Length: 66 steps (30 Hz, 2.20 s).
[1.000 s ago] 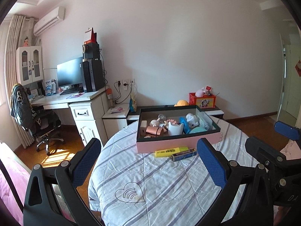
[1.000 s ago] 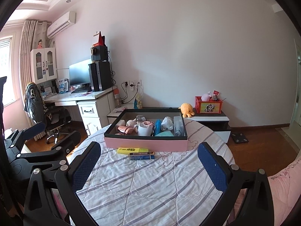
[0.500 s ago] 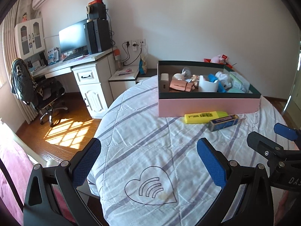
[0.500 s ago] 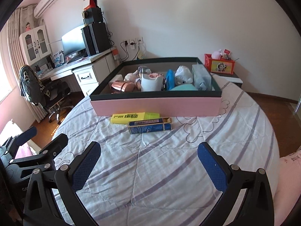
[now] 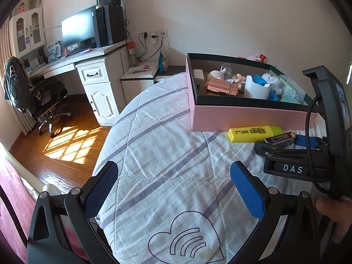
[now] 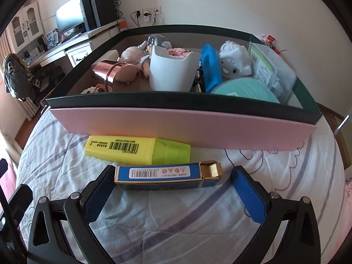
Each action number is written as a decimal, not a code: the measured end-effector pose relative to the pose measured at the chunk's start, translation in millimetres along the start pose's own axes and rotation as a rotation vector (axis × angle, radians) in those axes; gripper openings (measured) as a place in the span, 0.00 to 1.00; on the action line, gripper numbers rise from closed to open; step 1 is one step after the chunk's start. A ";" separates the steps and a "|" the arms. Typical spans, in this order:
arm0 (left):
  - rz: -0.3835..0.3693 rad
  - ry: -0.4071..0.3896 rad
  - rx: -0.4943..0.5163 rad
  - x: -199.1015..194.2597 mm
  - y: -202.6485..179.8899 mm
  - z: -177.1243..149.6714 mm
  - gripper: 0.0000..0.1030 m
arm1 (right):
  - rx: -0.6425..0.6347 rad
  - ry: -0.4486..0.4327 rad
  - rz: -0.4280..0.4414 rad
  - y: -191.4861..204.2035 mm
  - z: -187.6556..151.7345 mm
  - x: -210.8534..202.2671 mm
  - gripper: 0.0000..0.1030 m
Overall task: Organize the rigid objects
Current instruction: 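Grasp the blue-and-gold box with right tool, then grasp the yellow highlighter with left tool while right tool holds the blue box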
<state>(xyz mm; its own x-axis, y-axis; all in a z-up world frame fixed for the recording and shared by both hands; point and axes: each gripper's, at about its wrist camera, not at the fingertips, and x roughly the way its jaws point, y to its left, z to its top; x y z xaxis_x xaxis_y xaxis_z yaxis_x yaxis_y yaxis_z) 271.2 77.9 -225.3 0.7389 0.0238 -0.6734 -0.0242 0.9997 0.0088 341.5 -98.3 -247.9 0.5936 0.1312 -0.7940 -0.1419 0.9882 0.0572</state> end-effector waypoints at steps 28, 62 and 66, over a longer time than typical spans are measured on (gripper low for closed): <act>-0.115 0.256 -0.102 89.3 -124.4 56.2 1.00 | 0.101 -0.067 0.085 -111.0 -28.9 -36.3 0.81; -0.068 0.290 -0.054 84.9 -145.8 47.6 1.00 | 0.098 -0.059 0.087 -109.2 -32.5 -34.8 0.81; 0.012 0.270 -0.070 75.1 -124.7 42.3 1.00 | 0.098 -0.059 0.090 -109.5 -32.5 -34.7 0.82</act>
<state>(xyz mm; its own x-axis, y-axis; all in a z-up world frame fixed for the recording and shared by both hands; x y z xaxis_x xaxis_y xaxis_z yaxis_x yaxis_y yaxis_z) 358.2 -44.6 -245.7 0.5322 0.0223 -0.8463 -0.0847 0.9960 -0.0270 310.7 -213.6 -246.3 0.6276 0.2210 -0.7465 -0.1202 0.9749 0.1875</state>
